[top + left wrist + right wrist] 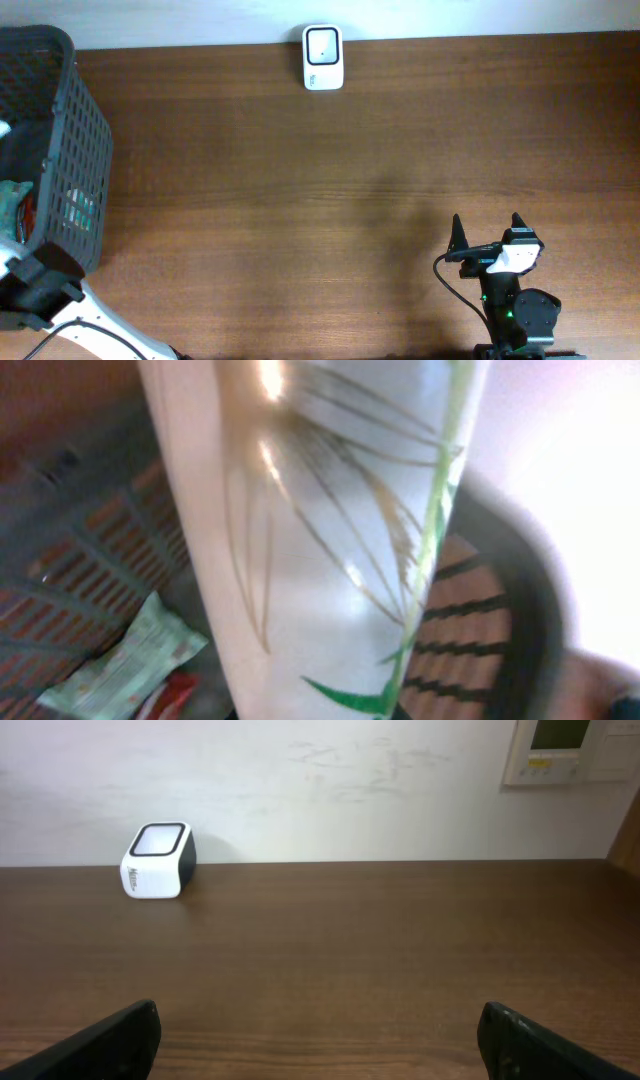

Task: Scan the item barcode
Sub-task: 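Grasp the white-and-green shampoo tube in the basket with the left gripper, then carry the shampoo tube to the table in front of the scanner and release, then move the left gripper back into the grey basket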

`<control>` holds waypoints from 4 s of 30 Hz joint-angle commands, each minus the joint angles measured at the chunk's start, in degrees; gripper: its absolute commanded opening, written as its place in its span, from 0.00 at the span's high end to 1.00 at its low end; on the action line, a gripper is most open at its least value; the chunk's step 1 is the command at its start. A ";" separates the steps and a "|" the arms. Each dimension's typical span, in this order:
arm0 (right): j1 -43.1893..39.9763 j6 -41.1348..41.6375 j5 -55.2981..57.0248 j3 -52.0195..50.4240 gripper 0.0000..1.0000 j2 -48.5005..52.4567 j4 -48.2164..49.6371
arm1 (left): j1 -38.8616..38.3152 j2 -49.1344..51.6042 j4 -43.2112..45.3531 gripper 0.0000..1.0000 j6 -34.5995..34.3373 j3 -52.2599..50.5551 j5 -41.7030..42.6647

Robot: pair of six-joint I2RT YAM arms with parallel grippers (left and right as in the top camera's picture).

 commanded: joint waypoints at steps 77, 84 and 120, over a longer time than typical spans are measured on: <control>0.52 0.22 0.31 -0.48 0.01 -0.48 -0.17 | -70.97 -11.19 20.52 0.53 -13.57 -33.83 -22.62; 0.52 0.22 0.31 -0.48 0.01 -0.48 -0.17 | -55.47 -20.79 17.38 0.41 -12.39 -25.38 -25.46; 0.52 0.20 0.31 -0.48 0.01 -0.48 -0.17 | -6.45 -11.78 0.35 0.01 2.40 -26.93 -23.65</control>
